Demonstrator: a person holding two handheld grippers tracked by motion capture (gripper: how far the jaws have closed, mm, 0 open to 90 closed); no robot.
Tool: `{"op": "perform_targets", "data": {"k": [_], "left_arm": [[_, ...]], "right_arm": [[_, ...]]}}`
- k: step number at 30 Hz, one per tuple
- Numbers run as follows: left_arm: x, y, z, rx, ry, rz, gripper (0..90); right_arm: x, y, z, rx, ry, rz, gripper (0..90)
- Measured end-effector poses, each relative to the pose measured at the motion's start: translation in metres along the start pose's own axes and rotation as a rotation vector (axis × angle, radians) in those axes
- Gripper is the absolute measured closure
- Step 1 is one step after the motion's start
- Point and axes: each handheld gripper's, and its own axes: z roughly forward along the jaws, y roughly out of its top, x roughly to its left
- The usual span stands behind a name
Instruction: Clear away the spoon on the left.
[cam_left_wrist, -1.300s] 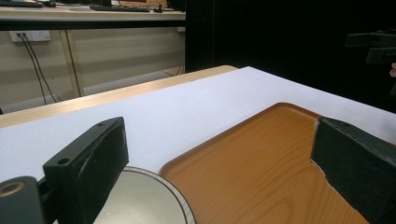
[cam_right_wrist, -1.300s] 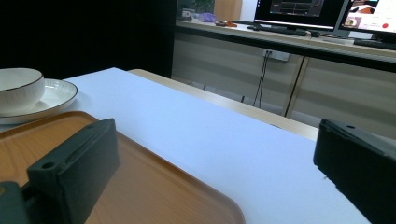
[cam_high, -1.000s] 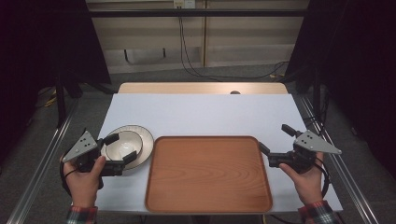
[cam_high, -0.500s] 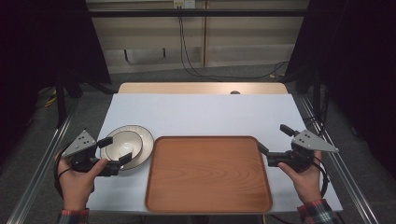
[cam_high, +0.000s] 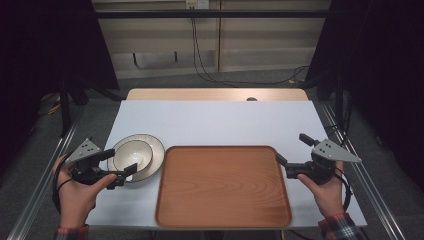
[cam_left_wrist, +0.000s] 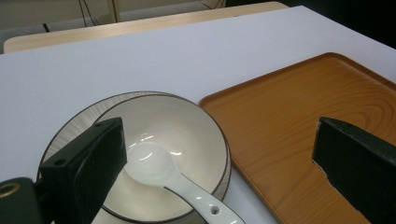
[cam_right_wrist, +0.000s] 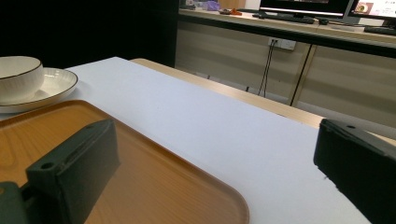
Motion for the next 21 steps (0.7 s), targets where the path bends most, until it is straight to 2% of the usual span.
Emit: {"op": "perform_targets", "data": {"k": [5,11,16,18,21], "left_arm": [[-0.0005,0.0011,-0.0007,0.004,0.007,-0.013,3.5],[-0.0012,0.0025,-0.0014,0.020,0.046,-0.023,8.3],[-0.0023,0.0038,-0.0040,0.038,0.060,-0.052,9.6],[-0.0018,0.0033,-0.0047,0.058,0.079,-0.064,11.0],[-0.0010,0.0026,-0.0049,0.065,0.080,-0.083,11.8]], "right_arm": [[-0.0005,-0.0004,0.0002,-0.001,0.001,-0.003,0.0],[-0.0007,-0.0006,0.0003,-0.003,0.005,-0.001,0.0],[-0.0011,-0.0005,0.0002,-0.007,0.007,-0.002,0.0],[-0.0008,-0.0005,0.0004,-0.006,0.000,0.002,0.0],[-0.0010,-0.0006,0.0005,-0.005,0.003,0.001,0.0]]}}
